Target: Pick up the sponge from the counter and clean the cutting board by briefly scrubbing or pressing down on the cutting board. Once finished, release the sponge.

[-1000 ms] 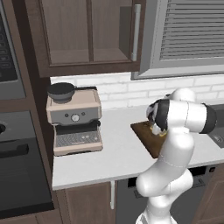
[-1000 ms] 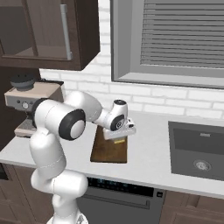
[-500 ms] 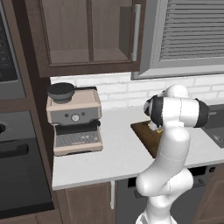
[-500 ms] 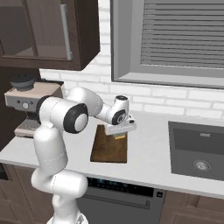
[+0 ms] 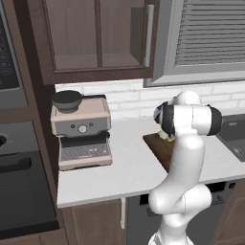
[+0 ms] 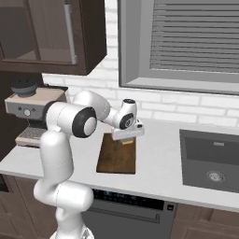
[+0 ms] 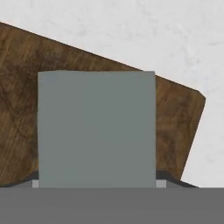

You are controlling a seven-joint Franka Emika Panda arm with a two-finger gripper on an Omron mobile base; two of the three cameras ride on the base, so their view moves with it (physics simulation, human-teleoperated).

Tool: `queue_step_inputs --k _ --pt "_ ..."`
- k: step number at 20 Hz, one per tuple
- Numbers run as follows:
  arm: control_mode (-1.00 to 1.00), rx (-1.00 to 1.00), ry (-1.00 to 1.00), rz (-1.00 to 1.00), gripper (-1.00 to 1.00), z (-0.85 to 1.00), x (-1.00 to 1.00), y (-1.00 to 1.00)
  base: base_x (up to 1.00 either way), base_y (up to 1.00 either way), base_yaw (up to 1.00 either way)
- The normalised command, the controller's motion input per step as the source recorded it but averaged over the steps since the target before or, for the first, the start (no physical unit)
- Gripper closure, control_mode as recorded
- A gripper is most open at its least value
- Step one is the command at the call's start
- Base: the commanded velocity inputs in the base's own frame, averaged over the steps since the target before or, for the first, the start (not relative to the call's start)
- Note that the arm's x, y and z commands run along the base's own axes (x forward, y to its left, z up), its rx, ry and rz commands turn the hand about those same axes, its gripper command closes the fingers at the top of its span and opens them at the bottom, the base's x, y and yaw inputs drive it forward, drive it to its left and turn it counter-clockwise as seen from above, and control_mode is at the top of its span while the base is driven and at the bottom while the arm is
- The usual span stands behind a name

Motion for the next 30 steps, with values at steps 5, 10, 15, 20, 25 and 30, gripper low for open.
queue_step_inputs --k 5,10,15,20,25,30 --pt "-1.0 0.0 0.0 0.0 1.0 -0.01 0.15 0.12 0.0 0.0 0.0" --pt "-1.0 0.0 -0.12 0.0 1.0 0.06 -0.03 0.56 0.0 0.0 0.0" --pt "-1.0 0.0 -0.2 0.0 1.0 0.27 -0.2 0.69 0.0 0.0 0.0" --pt "-1.0 0.0 -0.16 0.0 1.0 0.12 -0.21 0.67 0.0 0.0 0.0" --pt "-1.0 0.0 -0.02 0.0 1.0 0.0 -0.34 0.45 0.0 0.0 0.0" --pt "-1.0 0.0 0.02 0.02 1.0 0.0 -0.44 0.17 0.0 0.0 0.0"
